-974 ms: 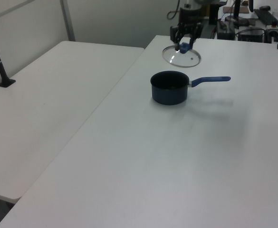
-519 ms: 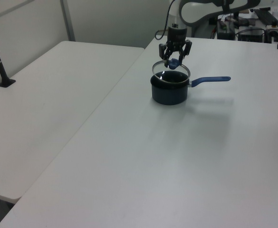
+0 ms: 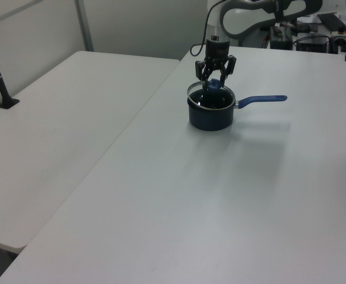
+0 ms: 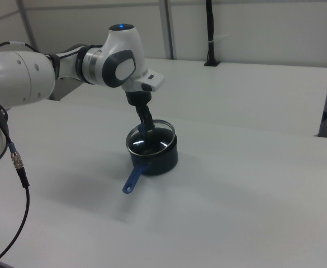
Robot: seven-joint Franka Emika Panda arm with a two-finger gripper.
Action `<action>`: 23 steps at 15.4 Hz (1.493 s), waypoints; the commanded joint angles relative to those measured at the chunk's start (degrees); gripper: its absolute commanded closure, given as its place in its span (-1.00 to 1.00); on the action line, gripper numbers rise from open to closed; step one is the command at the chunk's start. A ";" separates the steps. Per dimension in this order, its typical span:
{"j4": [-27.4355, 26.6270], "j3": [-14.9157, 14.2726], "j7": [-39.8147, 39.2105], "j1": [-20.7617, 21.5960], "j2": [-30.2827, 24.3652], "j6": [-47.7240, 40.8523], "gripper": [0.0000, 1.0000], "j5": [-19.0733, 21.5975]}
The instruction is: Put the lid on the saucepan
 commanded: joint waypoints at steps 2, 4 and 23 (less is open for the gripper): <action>0.07 -0.04 1.00 0.30 -0.12 -0.07 -0.50 -0.55; 0.07 -0.04 1.00 0.22 -0.20 -0.07 -0.79 -0.64; -13.90 2.15 -9.98 -3.56 -28.93 -18.77 -1.00 -4.15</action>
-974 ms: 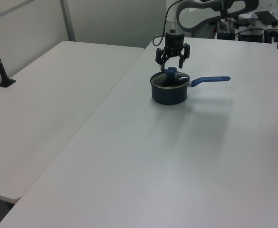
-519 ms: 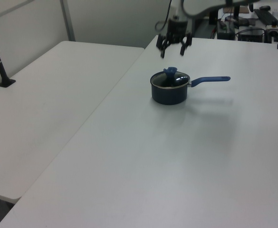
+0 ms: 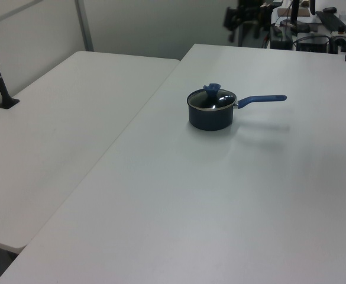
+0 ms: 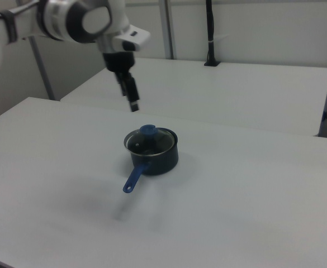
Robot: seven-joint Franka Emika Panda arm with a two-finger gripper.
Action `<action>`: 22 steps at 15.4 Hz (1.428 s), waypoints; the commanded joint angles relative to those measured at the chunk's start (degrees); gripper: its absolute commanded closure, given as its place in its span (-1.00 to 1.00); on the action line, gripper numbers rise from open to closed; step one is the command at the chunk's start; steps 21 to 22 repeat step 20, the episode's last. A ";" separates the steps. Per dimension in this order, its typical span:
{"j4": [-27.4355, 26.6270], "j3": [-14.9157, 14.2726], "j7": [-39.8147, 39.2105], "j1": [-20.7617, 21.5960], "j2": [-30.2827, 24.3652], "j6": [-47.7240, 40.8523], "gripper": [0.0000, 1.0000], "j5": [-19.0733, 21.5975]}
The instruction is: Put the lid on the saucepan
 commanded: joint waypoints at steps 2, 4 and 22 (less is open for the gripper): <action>-8.65 2.33 -9.57 -1.88 -9.82 -4.28 -1.00 -1.84; -8.75 3.38 -15.29 -3.29 -10.53 -4.55 -1.00 -1.84; -7.26 4.53 -24.72 -4.62 -9.74 -2.09 -1.00 -4.21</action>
